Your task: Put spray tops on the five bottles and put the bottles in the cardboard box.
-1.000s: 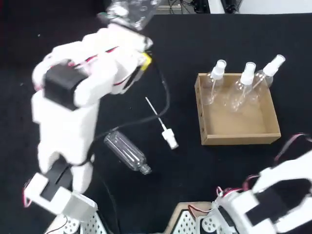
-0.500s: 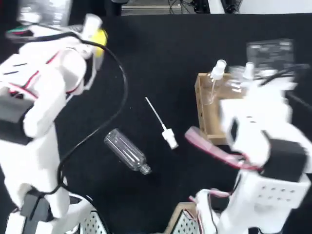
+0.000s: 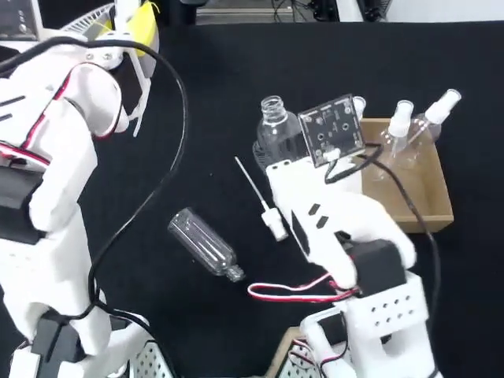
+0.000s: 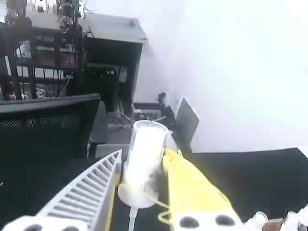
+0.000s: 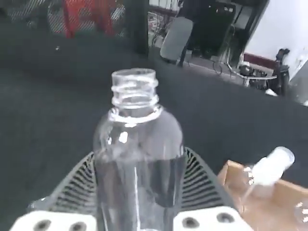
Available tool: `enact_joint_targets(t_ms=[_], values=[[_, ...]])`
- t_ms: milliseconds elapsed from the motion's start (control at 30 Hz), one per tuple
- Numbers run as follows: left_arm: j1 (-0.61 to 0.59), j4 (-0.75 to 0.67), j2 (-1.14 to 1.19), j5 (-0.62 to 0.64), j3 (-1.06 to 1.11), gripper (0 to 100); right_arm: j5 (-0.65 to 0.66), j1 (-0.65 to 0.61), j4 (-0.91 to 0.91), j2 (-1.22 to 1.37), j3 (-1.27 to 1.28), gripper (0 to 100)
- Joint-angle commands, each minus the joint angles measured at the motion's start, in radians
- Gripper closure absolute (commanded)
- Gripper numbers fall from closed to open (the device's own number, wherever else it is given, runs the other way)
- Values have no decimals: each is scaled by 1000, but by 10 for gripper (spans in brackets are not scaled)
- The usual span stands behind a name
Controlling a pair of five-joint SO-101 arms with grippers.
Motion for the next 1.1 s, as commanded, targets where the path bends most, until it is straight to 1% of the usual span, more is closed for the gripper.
enact_joint_targets(t_ms=[0, 133, 300, 400, 500, 567, 733, 800, 900, 967, 1067], values=[[-12, -38, -28, 40, 4, 953, -38, -18, -141, -44, 84, 988], [-31, 5, -31, 157, 2, 954, -61, -20, -255, -45, 174, 988], [-31, 8, -31, 193, 2, 954, -61, -20, -305, -45, 240, 988], [-31, 9, -31, 253, 4, 954, -61, -60, -305, -45, 259, 988], [-36, 5, -31, 328, 38, 954, -60, -126, -305, -45, 280, 988], [-31, 0, -32, 334, 61, 954, -60, -152, -305, -45, 294, 988], [-30, -2, -32, 338, 64, 954, -60, -155, -318, -47, 312, 988], [-30, 0, -34, 338, 65, 954, -60, -157, -396, -47, 367, 988], [-30, 0, -75, 338, 79, 954, -60, -160, -571, -47, 481, 988], [-30, -18, -115, 338, 122, 954, -60, -160, -660, -47, 526, 988], [-31, -107, -193, 338, 243, 954, -60, -160, -684, -47, 536, 988]])
